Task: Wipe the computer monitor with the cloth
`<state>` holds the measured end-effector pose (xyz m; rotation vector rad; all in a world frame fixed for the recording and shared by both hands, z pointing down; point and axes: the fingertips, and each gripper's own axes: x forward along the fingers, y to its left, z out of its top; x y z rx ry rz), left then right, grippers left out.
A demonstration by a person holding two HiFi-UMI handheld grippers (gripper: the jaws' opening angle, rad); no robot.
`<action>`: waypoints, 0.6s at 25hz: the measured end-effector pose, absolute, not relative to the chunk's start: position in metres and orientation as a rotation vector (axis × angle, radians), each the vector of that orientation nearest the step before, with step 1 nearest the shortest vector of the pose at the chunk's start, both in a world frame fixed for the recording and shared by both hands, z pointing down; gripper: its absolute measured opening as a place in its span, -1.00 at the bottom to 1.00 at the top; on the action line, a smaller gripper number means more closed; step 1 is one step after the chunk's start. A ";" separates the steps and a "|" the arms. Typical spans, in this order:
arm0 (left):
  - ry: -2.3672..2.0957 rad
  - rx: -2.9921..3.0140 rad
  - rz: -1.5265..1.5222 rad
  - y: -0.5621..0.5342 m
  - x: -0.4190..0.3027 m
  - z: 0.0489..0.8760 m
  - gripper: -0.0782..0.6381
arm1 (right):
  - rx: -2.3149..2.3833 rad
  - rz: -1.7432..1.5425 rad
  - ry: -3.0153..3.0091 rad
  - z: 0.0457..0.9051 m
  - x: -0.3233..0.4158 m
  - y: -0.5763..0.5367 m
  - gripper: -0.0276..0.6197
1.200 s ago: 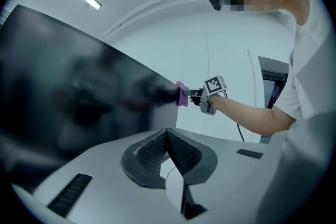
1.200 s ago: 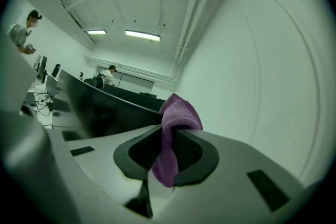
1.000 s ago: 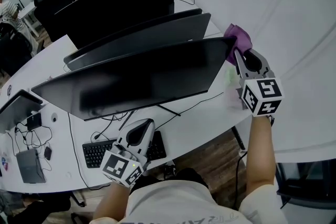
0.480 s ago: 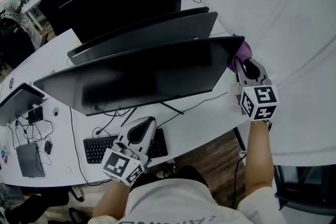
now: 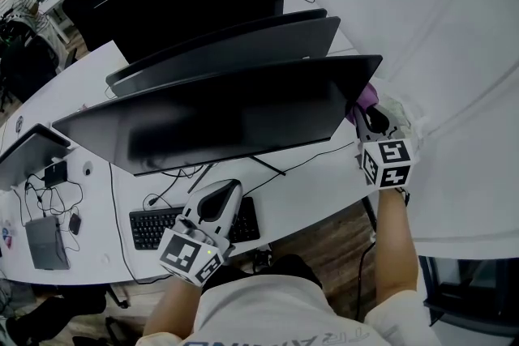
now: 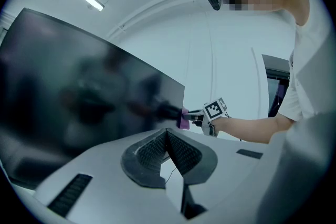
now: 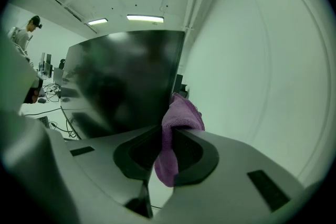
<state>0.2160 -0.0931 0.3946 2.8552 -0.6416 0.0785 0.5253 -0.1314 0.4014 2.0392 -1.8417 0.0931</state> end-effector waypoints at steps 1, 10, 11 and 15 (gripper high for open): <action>-0.643 2.854 0.079 -0.093 0.216 0.395 -0.76 | 2.036 0.114 -1.841 0.410 0.526 -0.131 -0.71; -0.662 2.845 0.082 -0.094 0.214 0.397 -0.76 | 2.032 0.263 -1.843 0.466 0.527 -0.129 -0.71; -0.664 2.843 0.085 -0.094 0.214 0.398 -0.76 | 2.035 0.271 -1.848 0.468 0.528 -0.129 -0.71; -0.673 2.836 0.093 -0.094 0.211 0.401 -0.76 | 2.037 0.282 -1.852 0.475 0.528 -0.127 -0.71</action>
